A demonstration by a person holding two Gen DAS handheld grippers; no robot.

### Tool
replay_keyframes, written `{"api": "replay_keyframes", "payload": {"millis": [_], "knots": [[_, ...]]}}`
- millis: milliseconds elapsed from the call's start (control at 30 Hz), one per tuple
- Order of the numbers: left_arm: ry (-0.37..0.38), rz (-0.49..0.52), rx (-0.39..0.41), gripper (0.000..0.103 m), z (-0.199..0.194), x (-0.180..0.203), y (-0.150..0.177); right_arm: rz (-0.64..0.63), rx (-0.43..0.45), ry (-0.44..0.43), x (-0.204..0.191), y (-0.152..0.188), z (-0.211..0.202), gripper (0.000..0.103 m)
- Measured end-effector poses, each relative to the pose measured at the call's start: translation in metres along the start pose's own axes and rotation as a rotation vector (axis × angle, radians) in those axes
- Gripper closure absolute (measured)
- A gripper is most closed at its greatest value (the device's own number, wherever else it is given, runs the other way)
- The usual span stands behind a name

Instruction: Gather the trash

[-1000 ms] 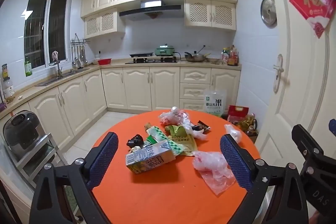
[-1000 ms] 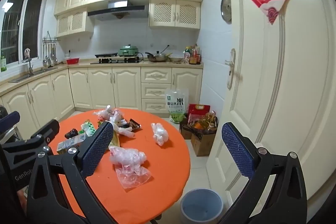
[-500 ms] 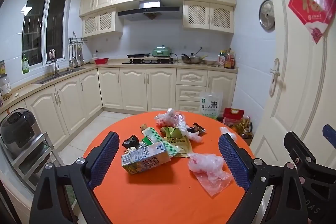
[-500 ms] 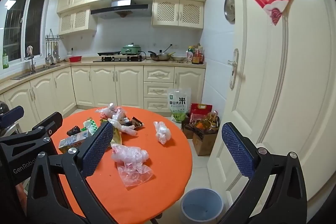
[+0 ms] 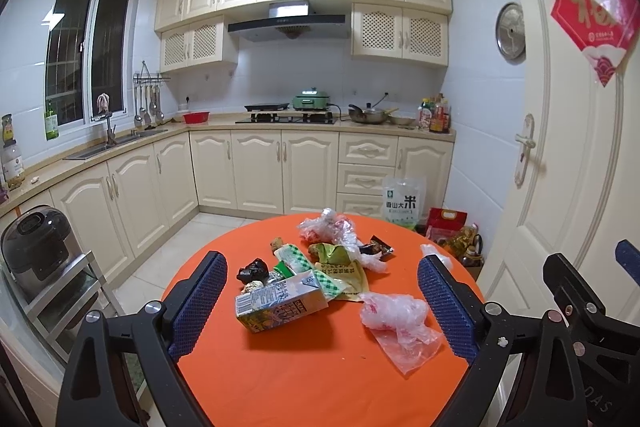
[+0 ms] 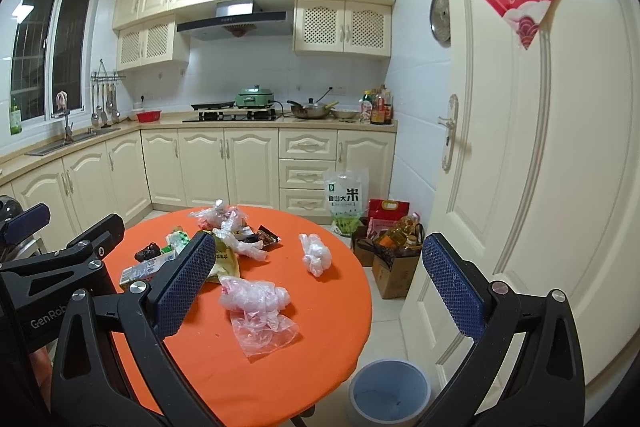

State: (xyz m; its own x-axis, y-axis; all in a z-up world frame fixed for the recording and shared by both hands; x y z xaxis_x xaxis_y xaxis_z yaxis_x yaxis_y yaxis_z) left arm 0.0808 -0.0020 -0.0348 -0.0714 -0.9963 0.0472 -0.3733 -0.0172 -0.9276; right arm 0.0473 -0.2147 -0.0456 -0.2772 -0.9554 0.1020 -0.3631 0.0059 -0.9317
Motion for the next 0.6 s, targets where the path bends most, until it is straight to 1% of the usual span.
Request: {"api": "replay_keyframes", "payload": {"millis": [600], "knots": [[-0.001, -0.001, 0.004, 0.009, -0.0082, 0.0002, -0.0019, -0.004, 0.008, -0.004, 0.0019, -0.0057, -0.0059, 0.000]]}}
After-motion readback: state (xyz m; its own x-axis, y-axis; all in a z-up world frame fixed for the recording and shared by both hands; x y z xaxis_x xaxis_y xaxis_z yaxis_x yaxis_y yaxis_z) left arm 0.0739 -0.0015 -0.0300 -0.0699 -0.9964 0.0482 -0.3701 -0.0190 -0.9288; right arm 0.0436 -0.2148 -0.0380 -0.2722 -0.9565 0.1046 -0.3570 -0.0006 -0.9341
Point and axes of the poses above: each gripper's, at about its wrist camera, not at the fingertips, and z roughly the way its jaws point, x to its right, y to its underside, the point moved 9 cm from there along z, roughly the way its jaws point, and after that the axes turned 2 degrees about y, right-handed, at the moved point
